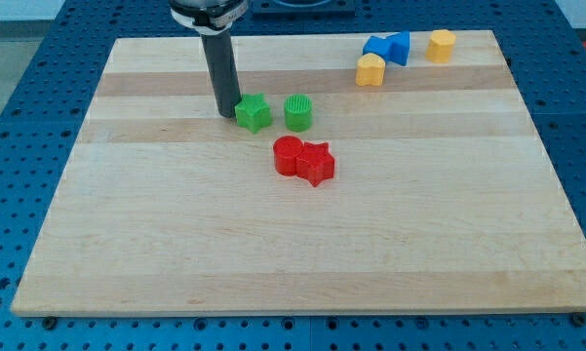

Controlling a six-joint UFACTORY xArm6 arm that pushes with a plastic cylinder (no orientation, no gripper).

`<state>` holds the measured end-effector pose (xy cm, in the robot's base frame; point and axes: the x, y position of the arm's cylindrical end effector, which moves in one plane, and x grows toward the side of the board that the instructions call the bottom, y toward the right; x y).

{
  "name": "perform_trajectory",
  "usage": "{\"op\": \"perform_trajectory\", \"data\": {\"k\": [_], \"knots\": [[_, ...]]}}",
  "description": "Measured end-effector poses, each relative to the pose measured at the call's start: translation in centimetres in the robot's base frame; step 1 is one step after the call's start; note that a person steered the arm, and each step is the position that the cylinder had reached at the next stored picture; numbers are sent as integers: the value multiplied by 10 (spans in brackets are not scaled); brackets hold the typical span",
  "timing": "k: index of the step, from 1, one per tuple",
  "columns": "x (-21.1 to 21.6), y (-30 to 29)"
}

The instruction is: Move the yellow heart to right a bit

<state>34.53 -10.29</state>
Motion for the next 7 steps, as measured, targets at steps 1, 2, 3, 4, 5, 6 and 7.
{"op": "perform_trajectory", "data": {"k": [1, 2, 3, 4, 5, 6, 7], "knots": [[-54, 6], [-68, 51], [-64, 114], [-62, 121], [-62, 133], [-62, 162], [-65, 193]]}}
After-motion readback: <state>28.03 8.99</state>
